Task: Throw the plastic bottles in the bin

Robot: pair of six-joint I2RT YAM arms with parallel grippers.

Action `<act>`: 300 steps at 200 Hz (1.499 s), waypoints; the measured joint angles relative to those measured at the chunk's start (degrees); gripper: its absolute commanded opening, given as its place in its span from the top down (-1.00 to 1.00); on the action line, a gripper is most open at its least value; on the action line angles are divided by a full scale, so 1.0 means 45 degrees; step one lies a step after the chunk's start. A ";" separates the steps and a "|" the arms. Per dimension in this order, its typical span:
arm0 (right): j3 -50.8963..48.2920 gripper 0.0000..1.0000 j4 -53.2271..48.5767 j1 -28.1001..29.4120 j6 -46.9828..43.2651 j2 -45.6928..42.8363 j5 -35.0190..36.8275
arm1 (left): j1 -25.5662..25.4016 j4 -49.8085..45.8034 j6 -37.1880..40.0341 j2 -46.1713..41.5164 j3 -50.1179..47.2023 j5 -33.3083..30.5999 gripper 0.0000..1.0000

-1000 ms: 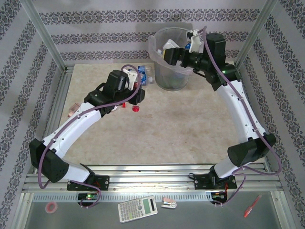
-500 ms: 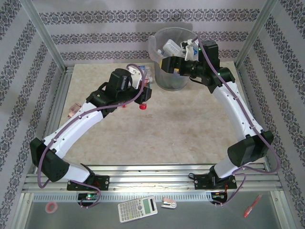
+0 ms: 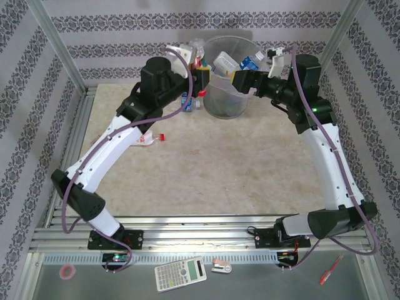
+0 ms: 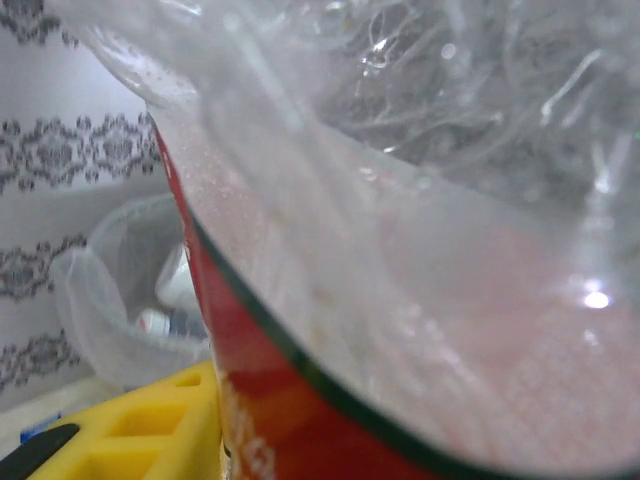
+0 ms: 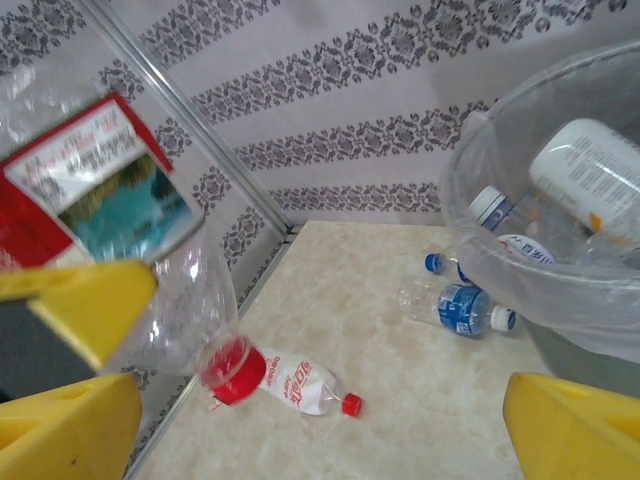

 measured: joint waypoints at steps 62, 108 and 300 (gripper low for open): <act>-0.0641 -0.86 -0.0083 -0.0418 0.0000 -0.0364 0.0083 | 0.0005 -0.3133 -0.1020 0.1865 0.2103 -0.0840 0.18; -0.0719 -0.86 -0.0107 -0.0612 -0.0005 -0.0369 0.0078 | 0.0500 -0.5824 -0.4027 0.1826 0.0894 -0.1802 0.19; -0.1185 -0.88 -0.0185 -0.1438 -0.0034 -0.1175 -0.0117 | 0.2657 -0.2487 -1.0360 0.9709 1.1905 0.2089 -0.99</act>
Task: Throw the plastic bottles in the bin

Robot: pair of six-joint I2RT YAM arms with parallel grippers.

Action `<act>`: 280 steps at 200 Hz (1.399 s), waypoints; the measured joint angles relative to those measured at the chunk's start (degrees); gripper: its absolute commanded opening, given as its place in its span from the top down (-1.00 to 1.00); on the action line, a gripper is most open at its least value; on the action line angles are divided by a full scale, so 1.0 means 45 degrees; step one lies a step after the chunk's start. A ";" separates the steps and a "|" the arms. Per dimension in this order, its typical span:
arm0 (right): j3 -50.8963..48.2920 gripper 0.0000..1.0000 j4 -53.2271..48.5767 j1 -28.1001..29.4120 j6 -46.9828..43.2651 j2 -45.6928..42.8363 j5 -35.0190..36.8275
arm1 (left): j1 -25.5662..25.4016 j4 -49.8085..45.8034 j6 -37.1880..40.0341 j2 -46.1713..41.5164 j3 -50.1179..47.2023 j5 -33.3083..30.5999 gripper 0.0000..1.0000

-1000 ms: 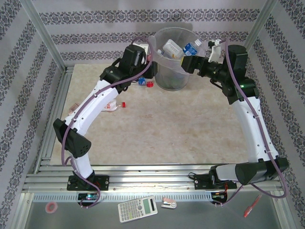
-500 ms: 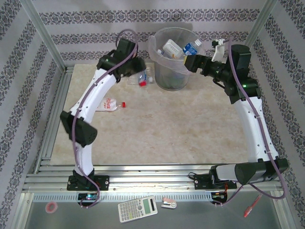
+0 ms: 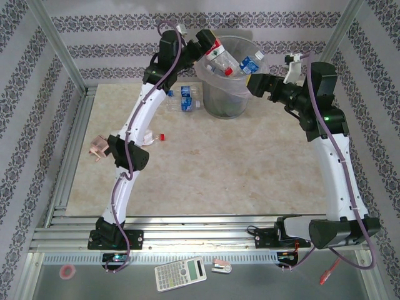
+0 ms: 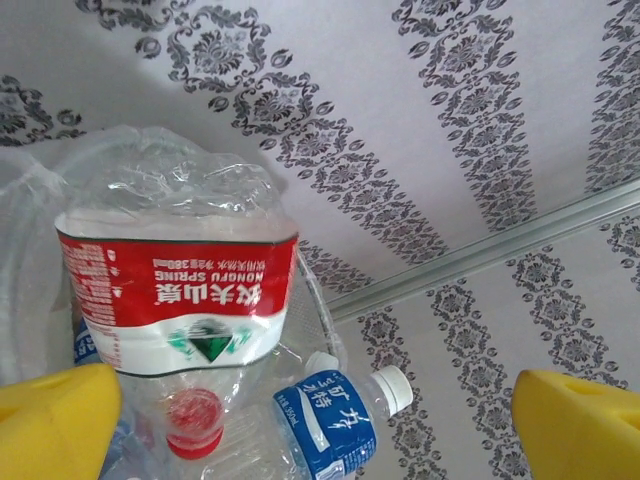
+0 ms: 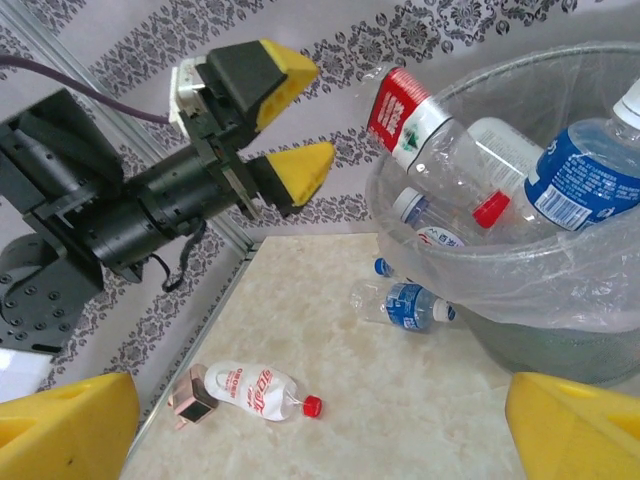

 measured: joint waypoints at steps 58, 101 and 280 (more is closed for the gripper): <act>-0.0355 -0.88 0.0083 0.0000 0.0092 0.0015 -0.0194 | 0.0335 -0.3050 0.2181 -0.3342 -0.0787 -0.0593 -0.99; -0.0413 -0.89 0.0087 0.0000 0.0083 0.0015 -0.0189 | 0.0452 -0.4969 0.3381 -0.5654 -0.2380 -0.1792 -0.99; -0.0772 -0.91 -0.0102 0.0034 0.0034 -0.0267 -0.0185 | 0.3759 -0.4391 0.0296 -0.9272 -1.7656 -0.1894 -0.99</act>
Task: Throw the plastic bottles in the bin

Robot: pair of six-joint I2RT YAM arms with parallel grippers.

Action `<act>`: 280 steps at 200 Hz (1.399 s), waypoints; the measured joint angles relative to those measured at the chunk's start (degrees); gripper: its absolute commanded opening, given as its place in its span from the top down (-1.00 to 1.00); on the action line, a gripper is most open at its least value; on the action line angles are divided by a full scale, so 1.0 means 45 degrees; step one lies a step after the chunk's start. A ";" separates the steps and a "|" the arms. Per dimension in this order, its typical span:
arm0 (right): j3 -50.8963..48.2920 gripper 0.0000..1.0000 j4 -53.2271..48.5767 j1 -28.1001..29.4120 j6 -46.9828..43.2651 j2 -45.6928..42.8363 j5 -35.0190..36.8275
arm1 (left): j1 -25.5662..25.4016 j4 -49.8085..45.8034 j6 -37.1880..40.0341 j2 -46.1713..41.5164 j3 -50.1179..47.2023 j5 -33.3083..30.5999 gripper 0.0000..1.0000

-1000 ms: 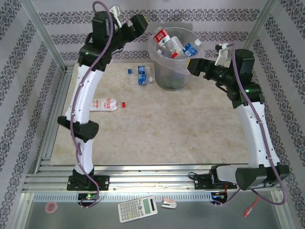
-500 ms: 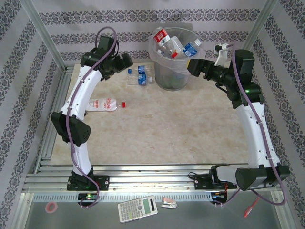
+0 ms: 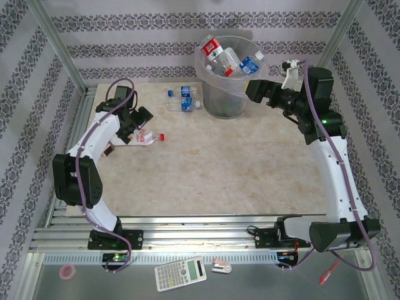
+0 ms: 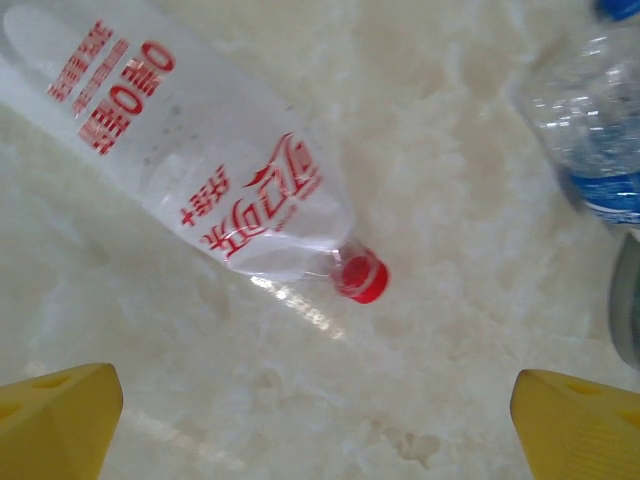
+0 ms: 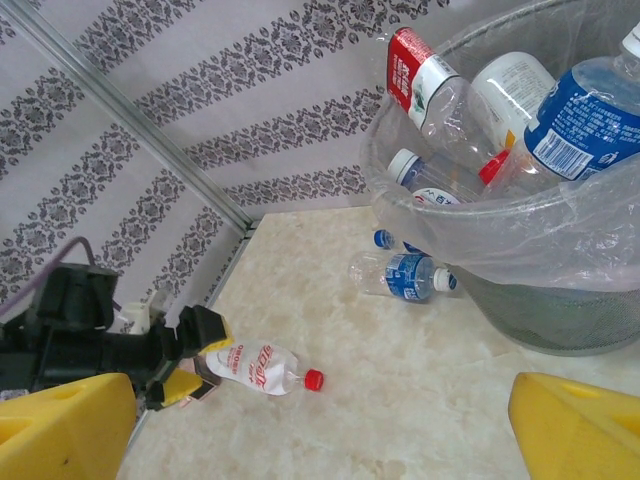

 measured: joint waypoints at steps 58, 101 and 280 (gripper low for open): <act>-0.0087 -0.92 -0.0053 0.0146 -0.0053 -0.0092 0.0005 | 0.0568 0.0889 -0.0355 0.0695 -0.0661 0.0355 -0.99; -0.0418 -0.92 -0.0121 0.0175 -0.0092 -0.0369 0.0010 | 0.0767 0.1268 -0.0355 0.2098 -0.0525 0.0578 -0.99; -0.0476 -0.92 -0.0180 0.0340 -0.0393 -0.0369 0.0112 | 0.0777 0.1234 0.1394 0.4153 0.0253 0.1146 -0.15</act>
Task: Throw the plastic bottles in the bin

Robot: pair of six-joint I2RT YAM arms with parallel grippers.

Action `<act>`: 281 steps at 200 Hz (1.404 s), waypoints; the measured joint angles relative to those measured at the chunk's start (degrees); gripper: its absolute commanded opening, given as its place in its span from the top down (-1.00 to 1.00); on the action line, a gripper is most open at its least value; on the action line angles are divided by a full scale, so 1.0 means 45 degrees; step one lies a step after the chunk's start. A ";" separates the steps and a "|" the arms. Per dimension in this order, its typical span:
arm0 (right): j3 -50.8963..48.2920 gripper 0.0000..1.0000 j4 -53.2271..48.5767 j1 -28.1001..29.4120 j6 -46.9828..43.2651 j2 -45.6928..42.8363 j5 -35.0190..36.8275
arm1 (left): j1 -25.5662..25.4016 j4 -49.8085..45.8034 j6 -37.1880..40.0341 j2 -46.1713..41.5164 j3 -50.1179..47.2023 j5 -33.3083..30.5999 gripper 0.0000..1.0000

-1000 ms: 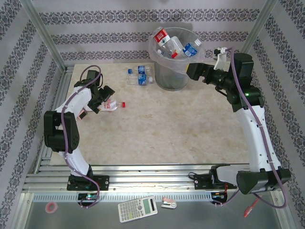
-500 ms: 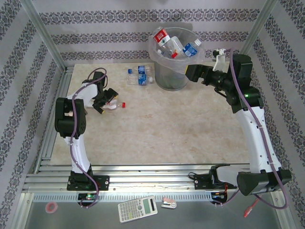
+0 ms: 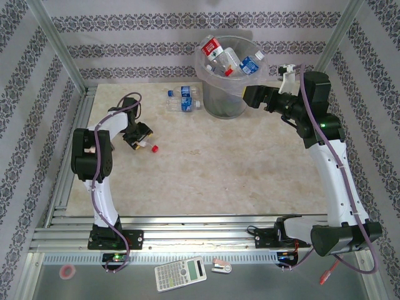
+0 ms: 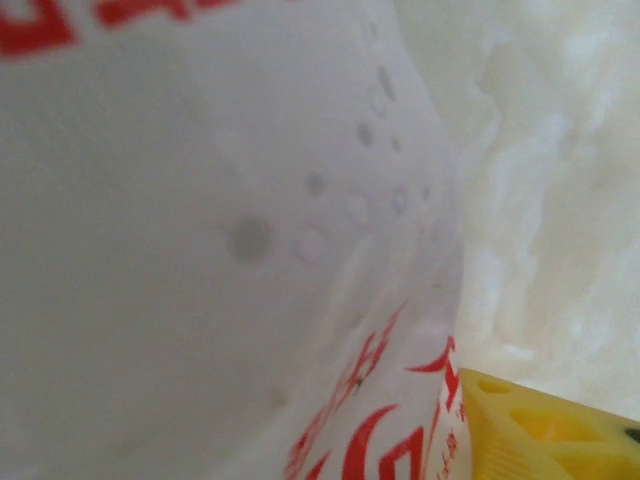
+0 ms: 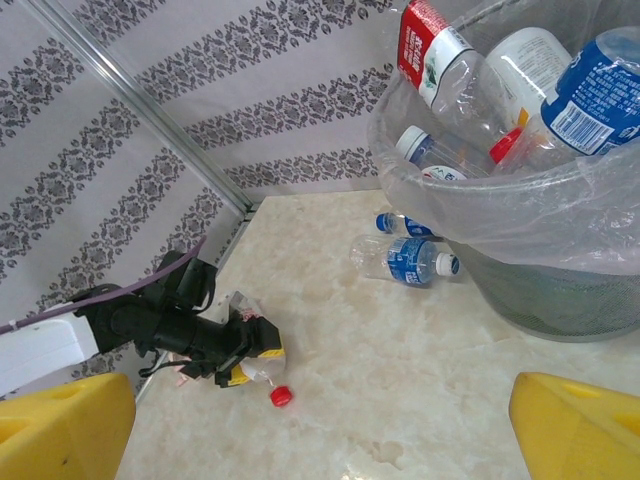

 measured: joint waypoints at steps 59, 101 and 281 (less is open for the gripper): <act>0.0000 -0.91 0.0005 0.0165 0.0005 0.0194 0.0141 | -0.0209 0.0622 0.1263 -0.2113 -0.0729 0.0627 0.16; 0.0000 -0.91 0.0029 0.0306 0.0015 0.0301 0.0223 | -0.0792 0.1457 0.2404 -0.3565 -0.0845 0.1137 0.18; 0.0262 -0.92 0.0083 0.0330 0.0350 0.0612 0.0175 | -0.1695 0.0981 0.4095 -0.3191 -0.1005 0.0350 -0.33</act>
